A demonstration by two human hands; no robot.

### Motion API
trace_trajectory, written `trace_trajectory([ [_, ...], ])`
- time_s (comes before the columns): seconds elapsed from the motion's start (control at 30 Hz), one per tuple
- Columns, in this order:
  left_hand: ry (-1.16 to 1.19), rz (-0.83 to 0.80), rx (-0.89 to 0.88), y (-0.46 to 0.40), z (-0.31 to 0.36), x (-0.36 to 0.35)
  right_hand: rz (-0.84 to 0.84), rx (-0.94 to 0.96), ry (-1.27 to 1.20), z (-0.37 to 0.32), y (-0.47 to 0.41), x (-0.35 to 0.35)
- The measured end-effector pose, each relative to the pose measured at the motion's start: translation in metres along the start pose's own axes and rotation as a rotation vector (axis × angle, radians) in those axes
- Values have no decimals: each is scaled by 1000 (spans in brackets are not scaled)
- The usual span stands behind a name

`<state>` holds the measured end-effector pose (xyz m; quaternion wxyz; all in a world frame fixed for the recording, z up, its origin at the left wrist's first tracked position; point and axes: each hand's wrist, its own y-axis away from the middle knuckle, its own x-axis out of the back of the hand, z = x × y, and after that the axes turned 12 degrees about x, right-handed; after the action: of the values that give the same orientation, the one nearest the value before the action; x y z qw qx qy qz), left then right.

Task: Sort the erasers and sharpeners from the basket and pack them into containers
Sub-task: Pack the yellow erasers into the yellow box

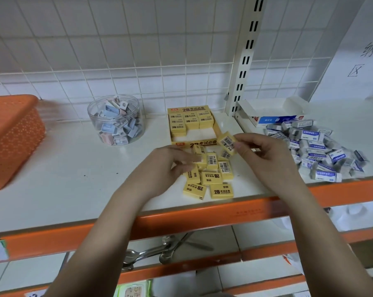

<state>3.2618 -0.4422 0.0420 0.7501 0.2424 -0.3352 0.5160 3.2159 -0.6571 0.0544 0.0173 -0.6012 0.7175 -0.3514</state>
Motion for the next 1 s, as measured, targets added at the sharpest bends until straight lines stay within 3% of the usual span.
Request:
trace_trajectory([
  [0.1, -65, -96, -98, -4, -8, 11, 30, -19, -37, 1, 3, 1],
  [0.33, -300, -159, -128, -16, 4, 13, 106, -133, -229, -3, 12, 3],
  [0.6, -309, -57, -118, -15, 2, 11, 173, -249, -443, -10, 18, 5],
  [0.8, -130, 115, -106, 10, -1, 15, 100, -136, -251, -13, 16, 11],
  [1.0, -84, 226, -57, 26, 1, 22, 14, -6, -329, -20, 14, 6],
])
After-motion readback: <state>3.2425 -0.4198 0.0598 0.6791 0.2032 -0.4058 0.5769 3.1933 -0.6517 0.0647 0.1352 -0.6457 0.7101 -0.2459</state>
